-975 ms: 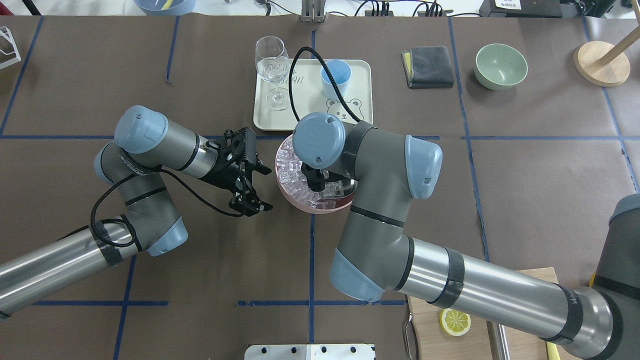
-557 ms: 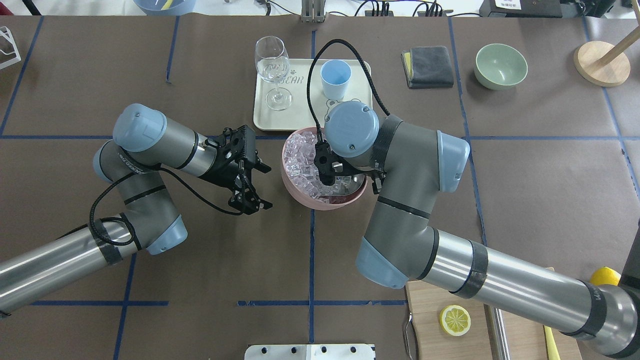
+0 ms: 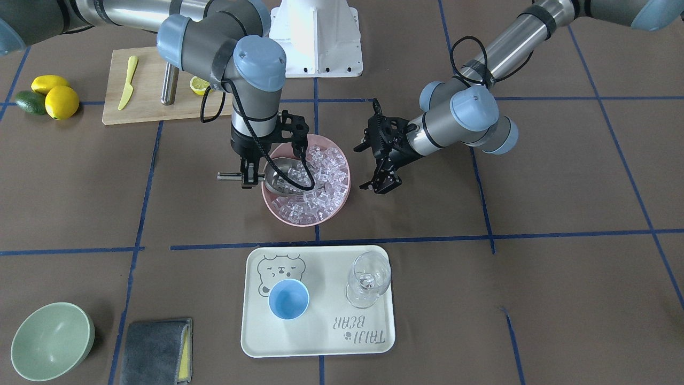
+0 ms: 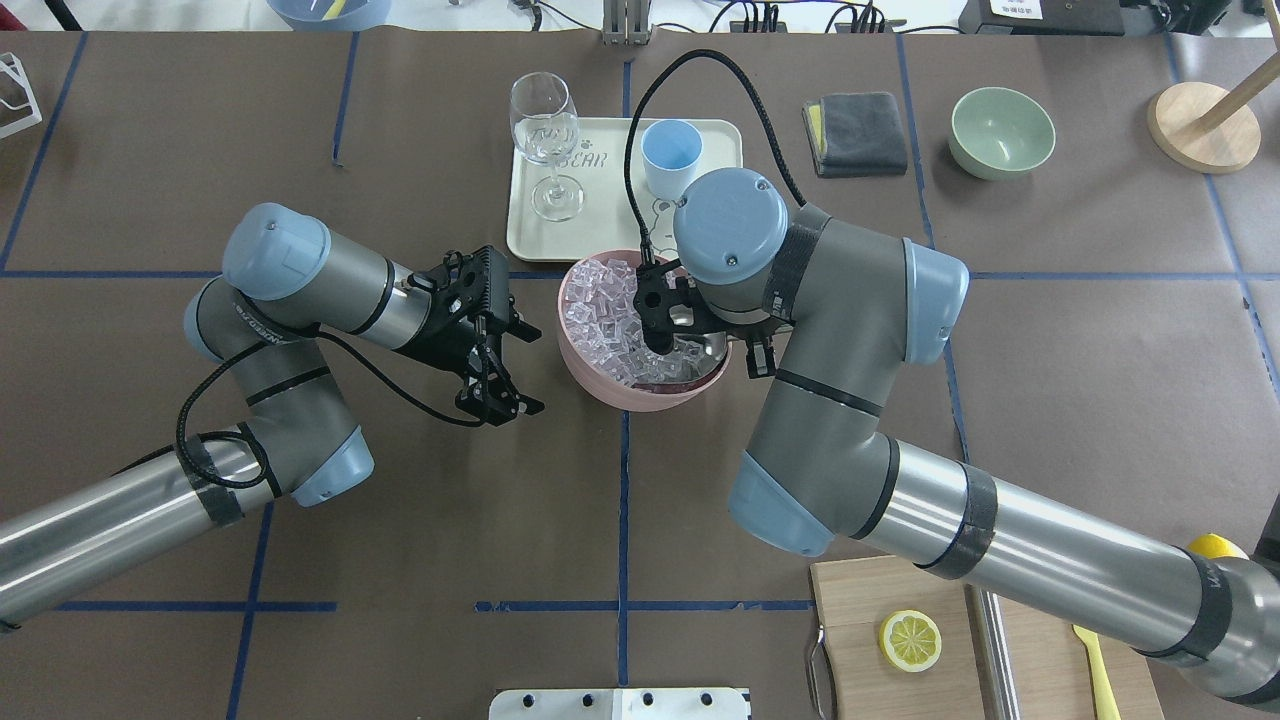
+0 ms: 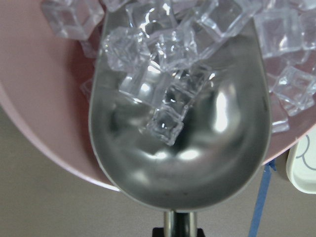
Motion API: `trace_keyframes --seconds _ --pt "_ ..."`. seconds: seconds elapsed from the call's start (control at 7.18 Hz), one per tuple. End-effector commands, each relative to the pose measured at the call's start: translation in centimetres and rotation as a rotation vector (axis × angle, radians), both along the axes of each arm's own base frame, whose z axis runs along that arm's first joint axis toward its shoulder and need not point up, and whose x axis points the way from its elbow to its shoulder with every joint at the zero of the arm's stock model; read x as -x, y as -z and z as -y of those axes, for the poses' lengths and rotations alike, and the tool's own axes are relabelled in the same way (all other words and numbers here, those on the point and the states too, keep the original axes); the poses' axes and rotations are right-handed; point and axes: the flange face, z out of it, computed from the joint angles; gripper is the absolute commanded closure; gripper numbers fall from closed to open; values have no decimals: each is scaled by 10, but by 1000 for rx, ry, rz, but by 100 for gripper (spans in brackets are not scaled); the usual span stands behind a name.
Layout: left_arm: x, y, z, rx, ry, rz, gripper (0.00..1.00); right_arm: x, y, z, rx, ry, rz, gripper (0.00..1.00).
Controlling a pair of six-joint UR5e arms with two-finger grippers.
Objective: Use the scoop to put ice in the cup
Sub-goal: 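Push the scoop through the ice with the right gripper, left gripper steadying the bowl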
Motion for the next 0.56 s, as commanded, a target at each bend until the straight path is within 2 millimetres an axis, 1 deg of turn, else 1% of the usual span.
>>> trace_keyframes --seconds 0.0,0.14,0.42 --pt "0 0 0 -1 0 0 0 -10 12 -2 8 13 40 100" --pt "0 0 0 -1 0 0 0 -10 14 -3 14 20 50 100" --pt "0 0 0 -1 0 0 0 -18 20 -1 16 15 67 100"
